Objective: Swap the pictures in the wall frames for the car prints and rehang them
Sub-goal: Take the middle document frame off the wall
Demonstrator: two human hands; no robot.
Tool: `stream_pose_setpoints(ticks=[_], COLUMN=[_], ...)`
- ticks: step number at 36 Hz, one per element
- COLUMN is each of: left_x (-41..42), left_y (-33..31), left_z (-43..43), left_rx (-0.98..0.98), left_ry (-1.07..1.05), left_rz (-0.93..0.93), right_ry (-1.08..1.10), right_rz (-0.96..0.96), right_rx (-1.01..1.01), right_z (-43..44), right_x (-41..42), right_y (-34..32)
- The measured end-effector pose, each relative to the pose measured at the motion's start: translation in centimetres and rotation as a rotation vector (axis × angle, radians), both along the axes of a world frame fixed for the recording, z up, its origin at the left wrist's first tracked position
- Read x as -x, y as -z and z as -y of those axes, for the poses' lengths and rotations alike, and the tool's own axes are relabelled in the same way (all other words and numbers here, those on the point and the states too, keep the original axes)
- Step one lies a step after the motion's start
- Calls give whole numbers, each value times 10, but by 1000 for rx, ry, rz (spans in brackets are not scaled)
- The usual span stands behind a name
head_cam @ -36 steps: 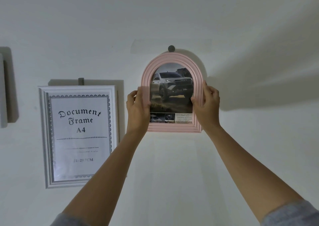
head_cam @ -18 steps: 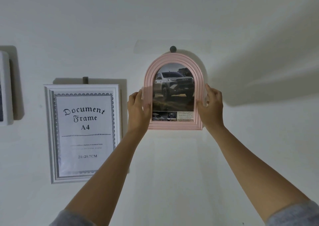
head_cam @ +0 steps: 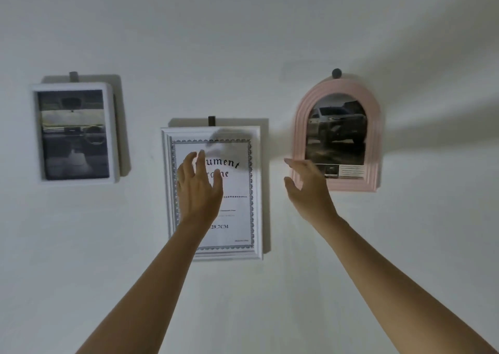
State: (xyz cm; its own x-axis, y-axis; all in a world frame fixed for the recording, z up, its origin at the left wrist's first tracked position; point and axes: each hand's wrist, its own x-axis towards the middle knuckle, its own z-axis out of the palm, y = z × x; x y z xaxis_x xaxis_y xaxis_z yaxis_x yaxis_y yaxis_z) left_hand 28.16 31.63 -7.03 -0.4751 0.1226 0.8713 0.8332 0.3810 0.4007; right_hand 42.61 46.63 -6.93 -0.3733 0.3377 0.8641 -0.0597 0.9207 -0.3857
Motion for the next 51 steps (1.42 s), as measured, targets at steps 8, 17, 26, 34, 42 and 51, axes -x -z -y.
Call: stream_pose_setpoints(ticks=[8,17,26,34,42,51], left_x=[60,84,88,69,26,-69], left_y=[68,99,102,89,136,261], left_z=[58,64,68,88,137,210], left_rx=[152,142,-56,-204,-255,-18], left_ry=[-102,269,547,620,673,316], left_rz=[137,236,343,354,496,717], right_ry=[97,185,122,-36,-383,-320], right_rz=[70,-24,-153,-247,-248,-87], right_rx=[160,270,404,406,608,782], right_z=[38,47,55,85,137,222], right_x=[51,92,89,64,10,-73], right_y=[89,108,109,91,126,245])
